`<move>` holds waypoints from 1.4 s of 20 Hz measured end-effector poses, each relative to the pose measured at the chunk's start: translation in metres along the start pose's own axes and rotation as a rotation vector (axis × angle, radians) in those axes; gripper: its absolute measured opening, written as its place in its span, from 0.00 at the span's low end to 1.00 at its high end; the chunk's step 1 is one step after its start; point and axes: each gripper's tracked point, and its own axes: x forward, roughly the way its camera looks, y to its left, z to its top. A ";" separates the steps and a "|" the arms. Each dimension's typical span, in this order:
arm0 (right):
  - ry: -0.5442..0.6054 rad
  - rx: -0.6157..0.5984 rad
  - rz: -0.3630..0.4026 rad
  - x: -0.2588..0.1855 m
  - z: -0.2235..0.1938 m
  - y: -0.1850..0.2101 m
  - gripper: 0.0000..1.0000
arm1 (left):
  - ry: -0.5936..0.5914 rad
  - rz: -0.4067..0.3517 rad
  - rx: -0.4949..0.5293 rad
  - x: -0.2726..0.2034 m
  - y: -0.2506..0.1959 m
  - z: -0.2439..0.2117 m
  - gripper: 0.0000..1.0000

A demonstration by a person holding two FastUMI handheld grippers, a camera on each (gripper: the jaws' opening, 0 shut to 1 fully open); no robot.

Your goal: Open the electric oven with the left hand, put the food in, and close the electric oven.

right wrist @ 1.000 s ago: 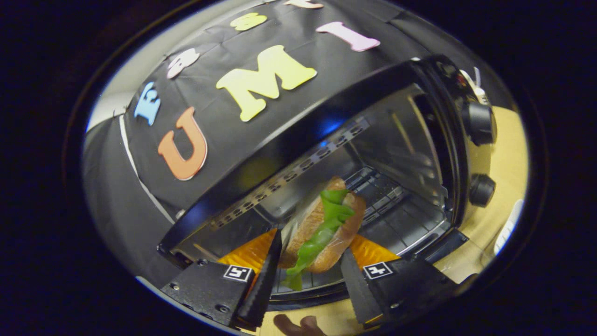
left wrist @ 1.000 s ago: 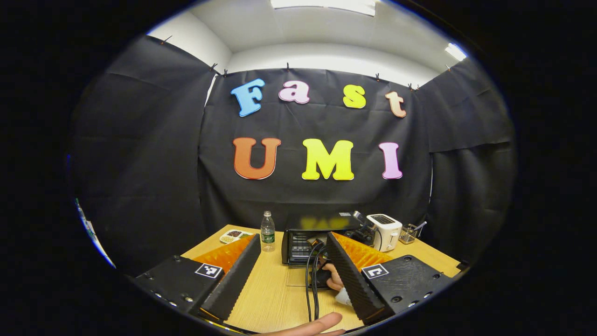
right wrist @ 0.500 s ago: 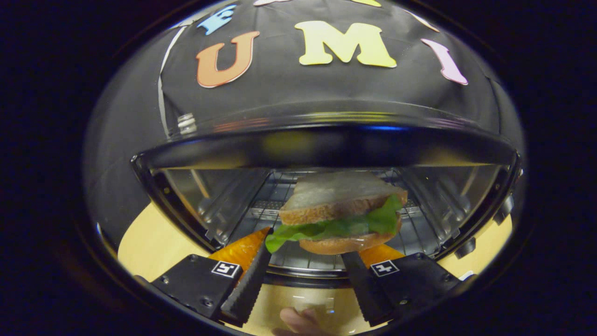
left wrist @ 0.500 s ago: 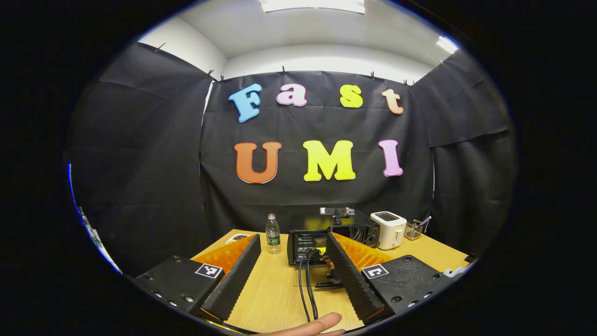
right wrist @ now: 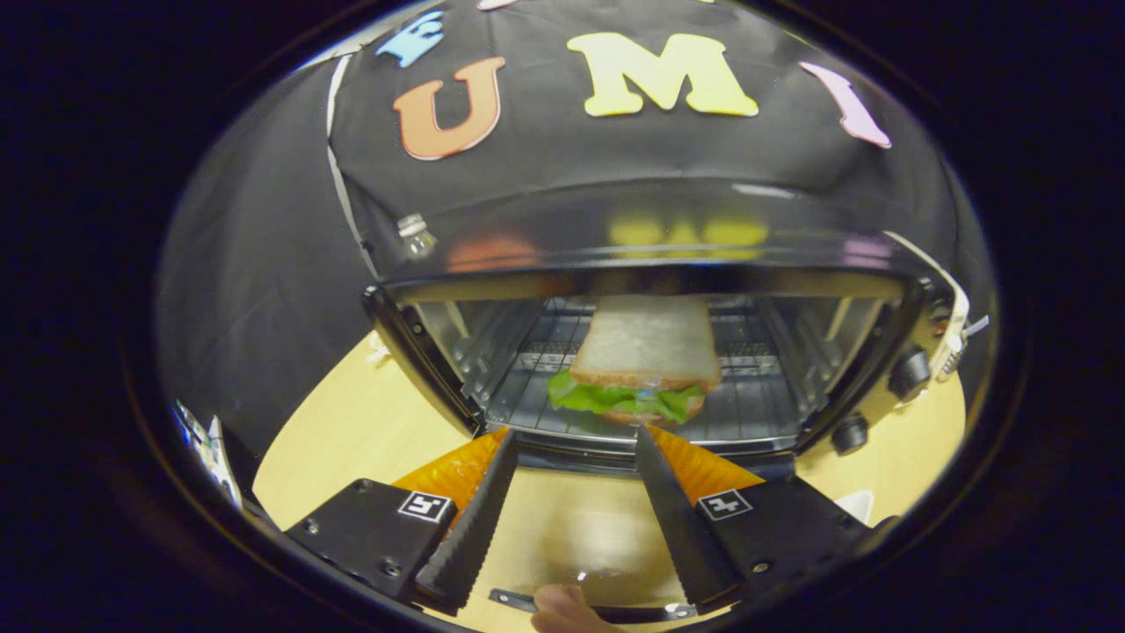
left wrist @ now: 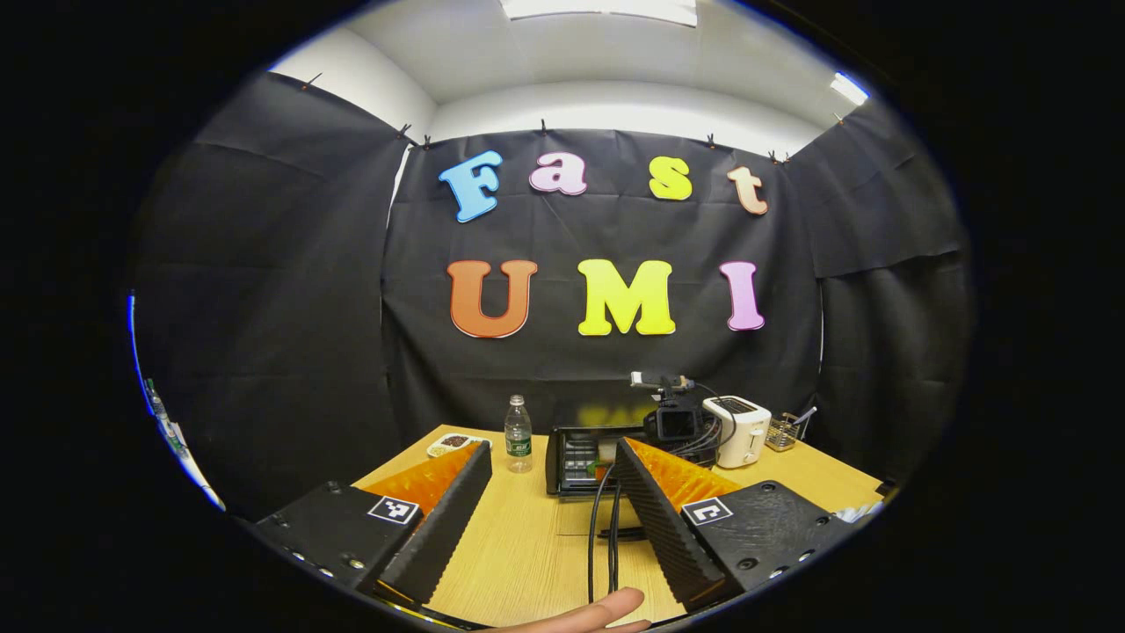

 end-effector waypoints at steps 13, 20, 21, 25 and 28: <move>-0.559 -0.076 -0.121 -0.266 0.087 -0.098 0.87 | 0.044 0.006 -0.002 0.038 -0.017 -0.024 0.93; -0.690 -0.121 -0.281 -0.380 0.097 -0.165 0.88 | 0.113 -0.055 -0.026 0.074 -0.059 -0.070 0.93; -0.690 -0.127 -0.306 -0.391 0.094 -0.175 0.89 | 0.131 -0.060 -0.026 0.081 -0.066 -0.080 0.93; -0.685 -0.127 -0.386 -0.427 0.085 -0.215 0.93 | 0.264 -0.147 -0.042 0.099 -0.108 -0.137 0.93; -0.688 -0.130 -0.401 -0.443 0.083 -0.233 0.89 | 0.355 -0.156 -0.019 0.109 -0.126 -0.180 0.93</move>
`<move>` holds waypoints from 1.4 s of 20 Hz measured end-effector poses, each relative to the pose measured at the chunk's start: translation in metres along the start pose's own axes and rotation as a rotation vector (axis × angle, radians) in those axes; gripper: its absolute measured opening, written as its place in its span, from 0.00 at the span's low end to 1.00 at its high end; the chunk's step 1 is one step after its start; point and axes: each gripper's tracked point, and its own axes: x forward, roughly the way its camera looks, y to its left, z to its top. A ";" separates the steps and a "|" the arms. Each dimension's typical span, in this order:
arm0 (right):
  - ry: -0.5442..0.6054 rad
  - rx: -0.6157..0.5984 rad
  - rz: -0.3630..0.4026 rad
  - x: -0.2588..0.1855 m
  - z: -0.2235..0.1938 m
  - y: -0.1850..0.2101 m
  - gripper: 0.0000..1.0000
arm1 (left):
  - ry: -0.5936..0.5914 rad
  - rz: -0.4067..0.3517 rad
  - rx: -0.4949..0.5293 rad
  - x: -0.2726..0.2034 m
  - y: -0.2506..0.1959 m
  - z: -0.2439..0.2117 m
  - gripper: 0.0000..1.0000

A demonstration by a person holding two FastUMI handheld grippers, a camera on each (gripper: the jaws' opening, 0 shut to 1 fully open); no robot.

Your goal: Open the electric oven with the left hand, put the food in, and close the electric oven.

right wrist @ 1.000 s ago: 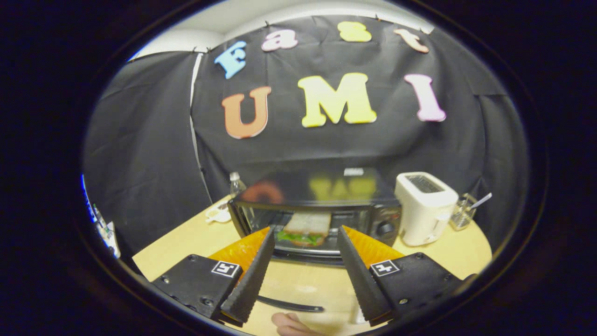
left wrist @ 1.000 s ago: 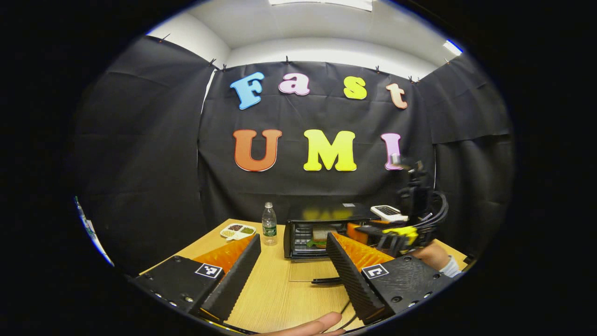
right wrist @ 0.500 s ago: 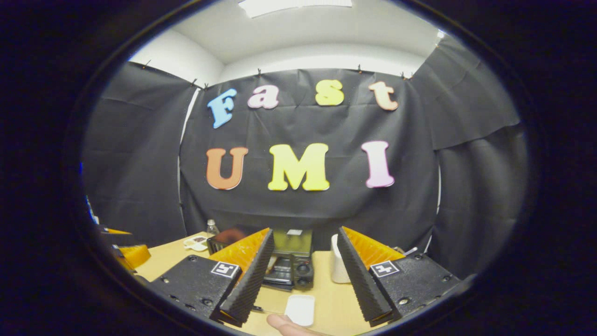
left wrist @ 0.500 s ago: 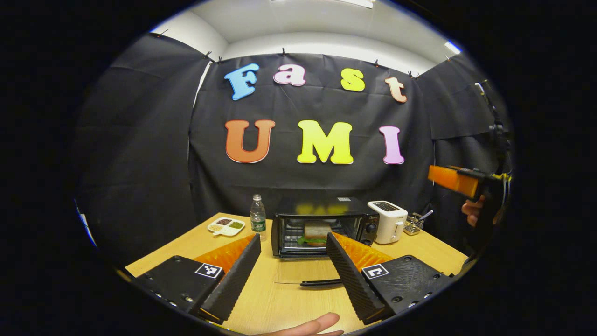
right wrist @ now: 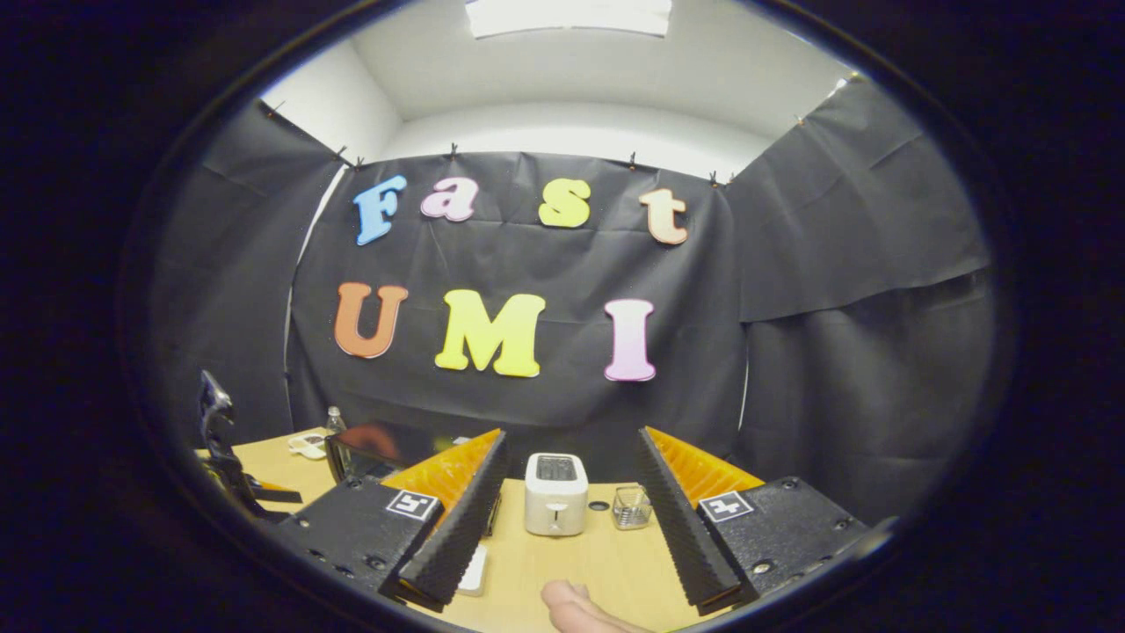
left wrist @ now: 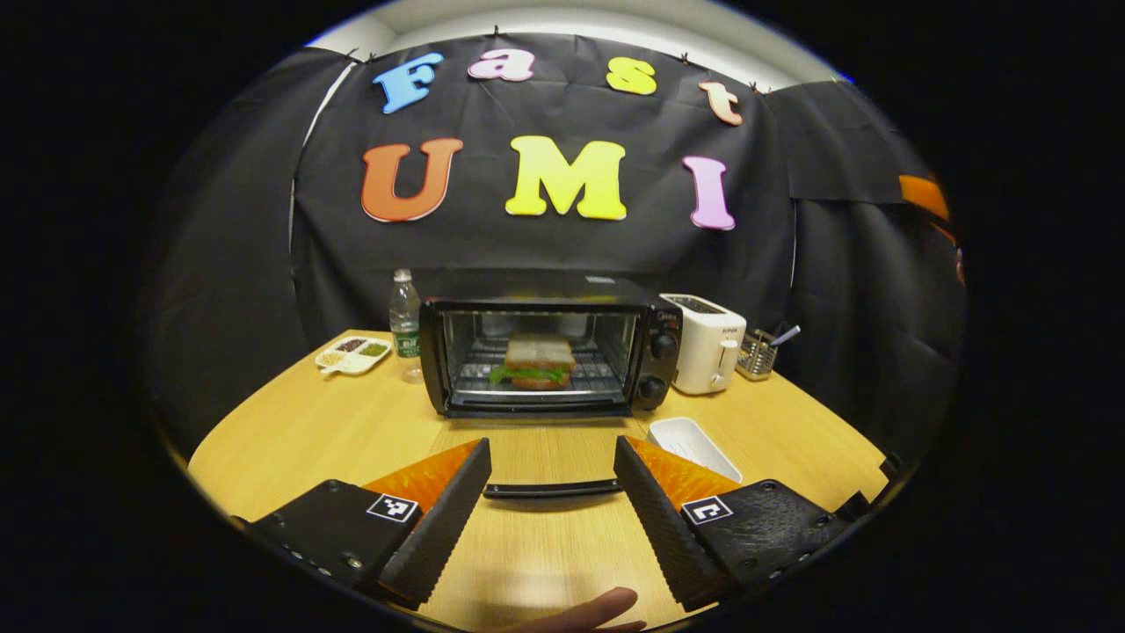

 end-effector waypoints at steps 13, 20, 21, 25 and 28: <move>0.026 0.055 -0.056 0.004 -0.029 -0.052 0.99 | 0.304 0.036 0.000 0.063 -0.016 -0.098 0.94; -0.021 0.087 -0.057 0.004 -0.030 -0.060 0.98 | 0.345 0.078 0.012 0.065 -0.015 -0.105 0.94; -0.027 0.090 -0.051 0.005 -0.030 -0.058 0.98 | 0.354 0.083 0.003 0.064 -0.015 -0.105 0.94; -0.024 0.070 -0.035 0.007 -0.036 -0.054 0.98 | 0.352 0.105 0.007 0.067 -0.013 -0.097 0.94; -0.023 0.062 -0.038 0.007 -0.038 -0.055 0.99 | 0.316 0.121 0.013 0.064 -0.016 -0.086 0.94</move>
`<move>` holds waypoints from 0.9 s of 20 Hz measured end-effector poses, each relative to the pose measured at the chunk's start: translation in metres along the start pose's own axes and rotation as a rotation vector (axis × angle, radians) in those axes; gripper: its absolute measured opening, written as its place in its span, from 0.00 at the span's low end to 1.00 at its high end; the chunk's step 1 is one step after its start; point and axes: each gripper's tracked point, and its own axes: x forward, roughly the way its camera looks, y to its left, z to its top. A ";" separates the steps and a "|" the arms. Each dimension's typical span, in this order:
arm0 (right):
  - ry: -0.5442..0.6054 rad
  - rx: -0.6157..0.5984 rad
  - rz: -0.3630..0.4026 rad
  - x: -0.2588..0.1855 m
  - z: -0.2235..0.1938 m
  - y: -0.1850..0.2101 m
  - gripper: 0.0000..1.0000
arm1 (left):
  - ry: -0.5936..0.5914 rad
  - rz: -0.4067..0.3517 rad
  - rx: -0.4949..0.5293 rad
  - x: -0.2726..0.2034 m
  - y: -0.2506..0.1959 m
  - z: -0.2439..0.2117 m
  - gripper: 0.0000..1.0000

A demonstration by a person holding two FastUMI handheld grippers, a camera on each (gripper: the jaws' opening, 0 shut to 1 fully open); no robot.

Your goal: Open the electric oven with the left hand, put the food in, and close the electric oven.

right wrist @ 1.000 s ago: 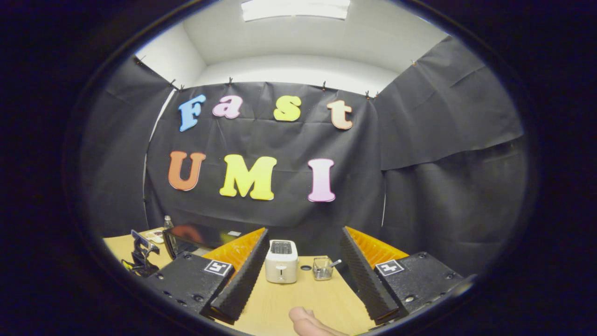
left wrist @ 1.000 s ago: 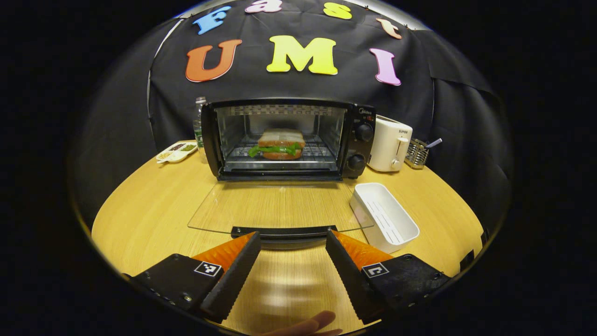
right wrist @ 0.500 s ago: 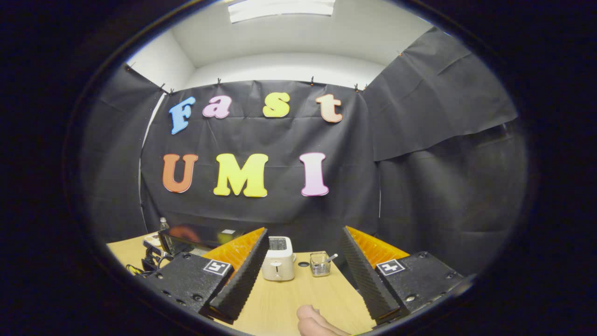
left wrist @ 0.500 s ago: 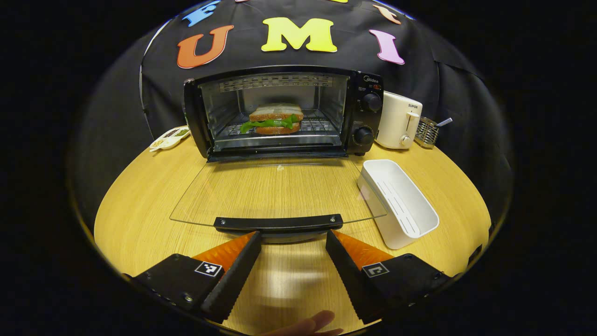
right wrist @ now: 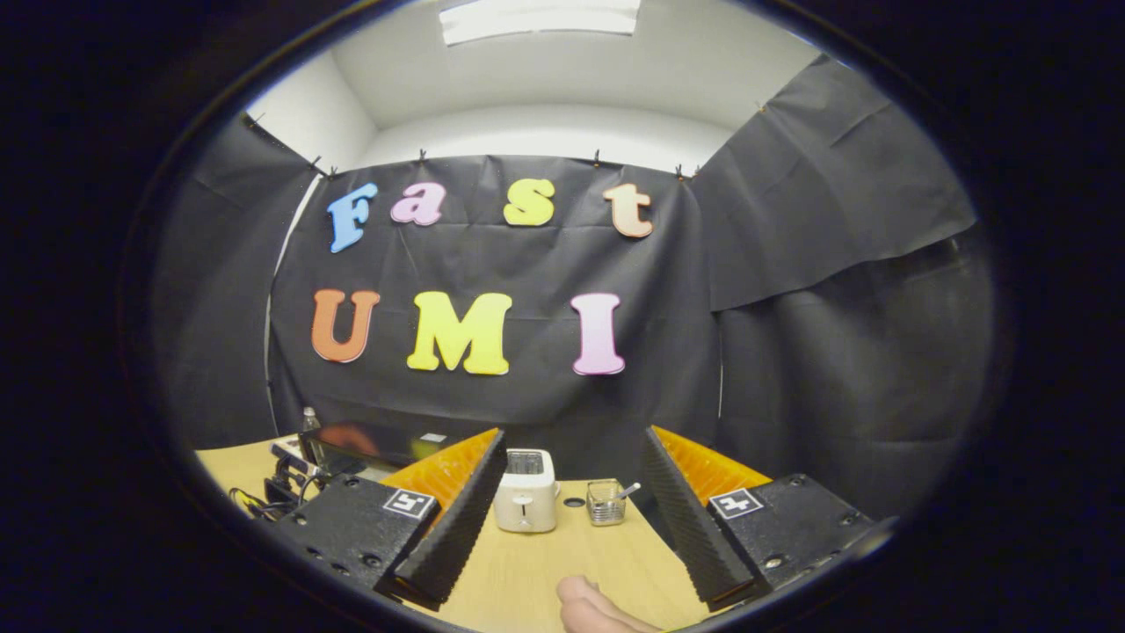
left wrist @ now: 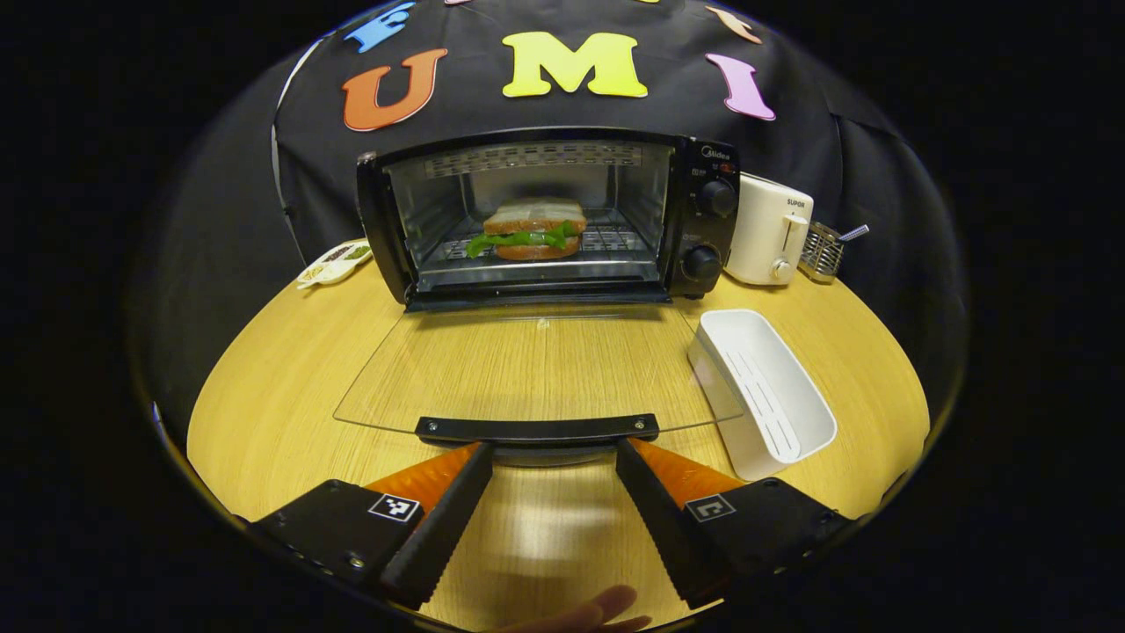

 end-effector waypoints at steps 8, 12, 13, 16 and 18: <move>0.035 0.025 0.027 -0.007 -0.008 0.003 0.98 | -0.214 0.011 0.009 -0.024 0.006 0.067 0.95; 0.053 0.035 0.029 -0.005 -0.012 0.003 0.92 | -0.240 0.015 0.007 -0.028 0.008 0.084 0.95; 0.059 0.035 0.022 -0.005 -0.013 0.001 0.98 | -0.251 0.019 0.016 -0.028 0.008 0.087 0.95; 0.074 0.037 0.006 -0.002 -0.018 -0.001 0.98 | -0.281 0.031 0.039 -0.029 0.008 0.098 0.96; 0.079 0.034 -0.001 -0.003 -0.018 -0.003 0.98 | -0.300 0.036 0.047 -0.029 0.009 0.108 0.96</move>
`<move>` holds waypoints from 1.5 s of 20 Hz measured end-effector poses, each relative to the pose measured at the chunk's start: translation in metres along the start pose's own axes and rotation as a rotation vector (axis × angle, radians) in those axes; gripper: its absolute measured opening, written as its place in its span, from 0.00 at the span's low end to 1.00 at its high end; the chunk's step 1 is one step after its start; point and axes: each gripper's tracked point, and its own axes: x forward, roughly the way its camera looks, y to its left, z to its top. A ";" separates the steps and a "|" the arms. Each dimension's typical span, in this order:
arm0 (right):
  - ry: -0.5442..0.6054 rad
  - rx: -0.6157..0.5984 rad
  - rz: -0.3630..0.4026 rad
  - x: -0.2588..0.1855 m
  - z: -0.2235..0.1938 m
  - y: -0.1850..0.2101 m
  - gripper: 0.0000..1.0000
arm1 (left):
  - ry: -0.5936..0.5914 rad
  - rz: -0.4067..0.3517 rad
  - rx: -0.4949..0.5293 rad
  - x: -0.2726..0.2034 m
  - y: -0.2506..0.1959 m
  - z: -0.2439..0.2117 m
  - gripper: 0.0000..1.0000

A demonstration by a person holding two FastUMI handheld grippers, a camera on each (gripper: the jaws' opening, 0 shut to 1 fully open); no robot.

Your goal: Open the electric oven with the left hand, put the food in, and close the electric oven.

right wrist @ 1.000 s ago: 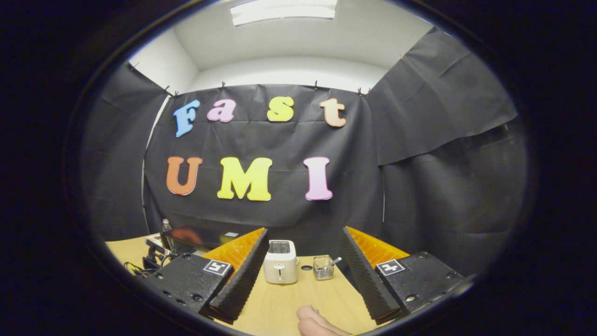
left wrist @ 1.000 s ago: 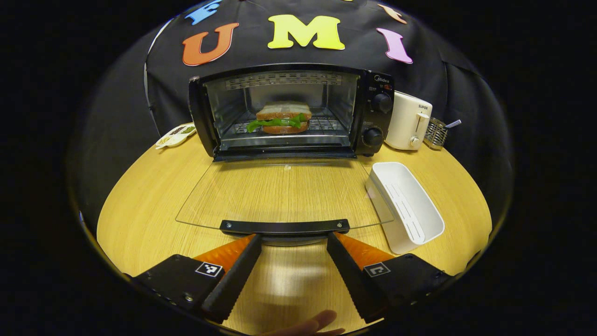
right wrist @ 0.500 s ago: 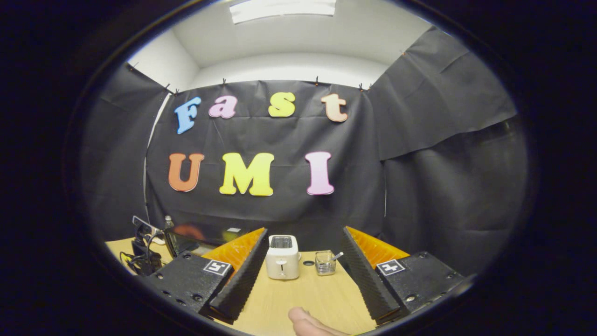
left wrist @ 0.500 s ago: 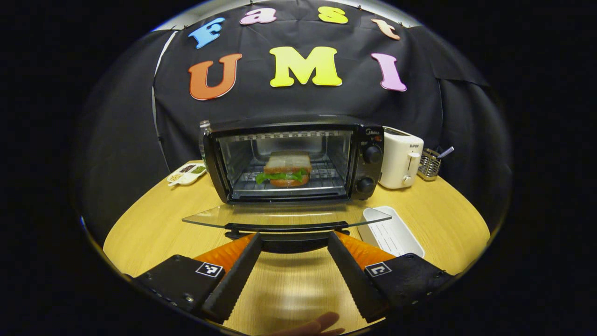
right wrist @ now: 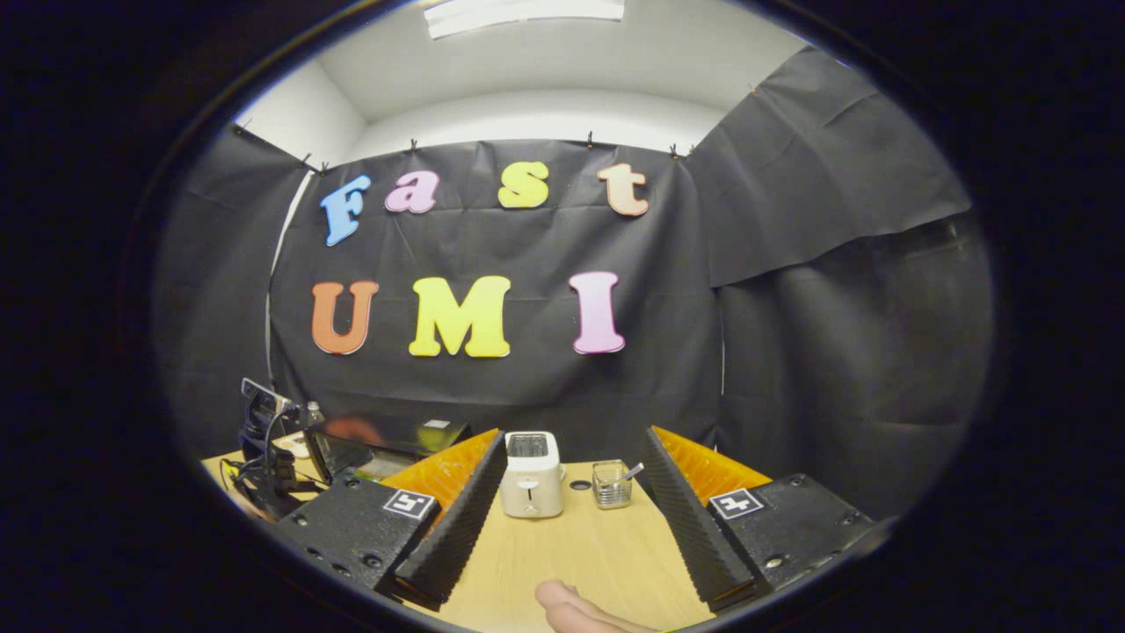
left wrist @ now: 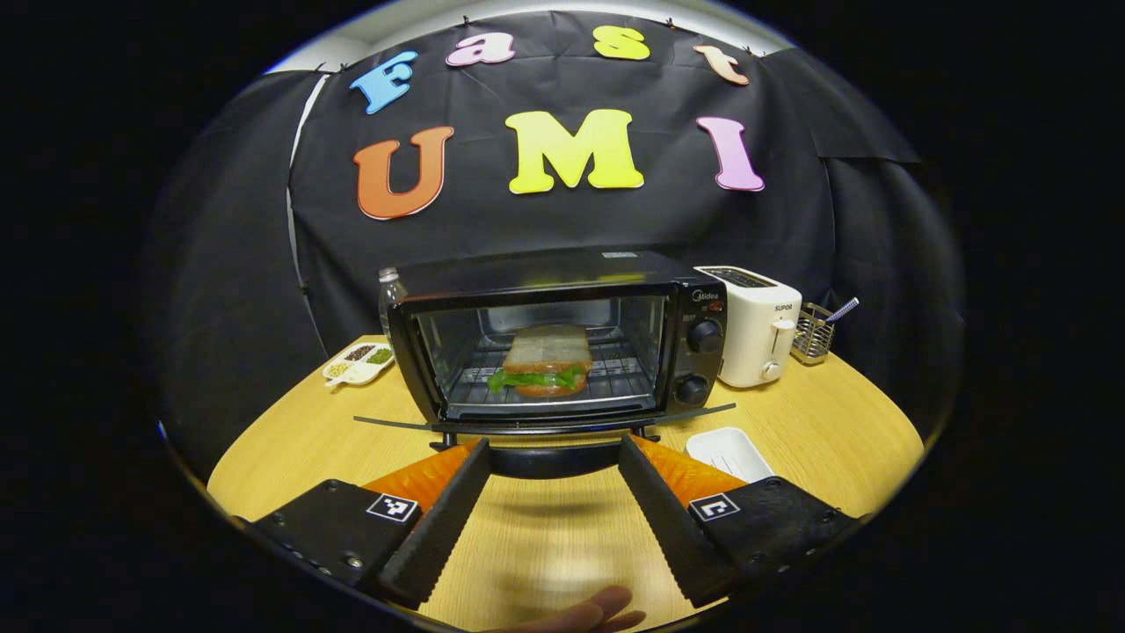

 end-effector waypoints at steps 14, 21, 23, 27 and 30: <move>0.015 0.008 -0.021 -0.008 -0.001 -0.005 0.92 | -0.134 -0.033 -0.067 0.007 0.010 0.072 0.96; 0.000 0.018 -0.037 -0.022 0.004 -0.006 0.92 | -0.219 0.005 -0.078 -0.061 0.028 0.107 0.96; -0.007 0.019 -0.040 -0.029 0.006 -0.007 0.99 | -0.249 0.012 -0.100 -0.085 0.032 0.119 0.96; -0.028 0.016 -0.067 -0.038 0.011 -0.015 0.98 | -0.346 0.030 -0.108 -0.135 0.041 0.147 0.96; -0.036 0.019 -0.079 -0.047 0.013 -0.019 0.98 | -0.426 0.061 -0.075 -0.179 0.049 0.166 0.95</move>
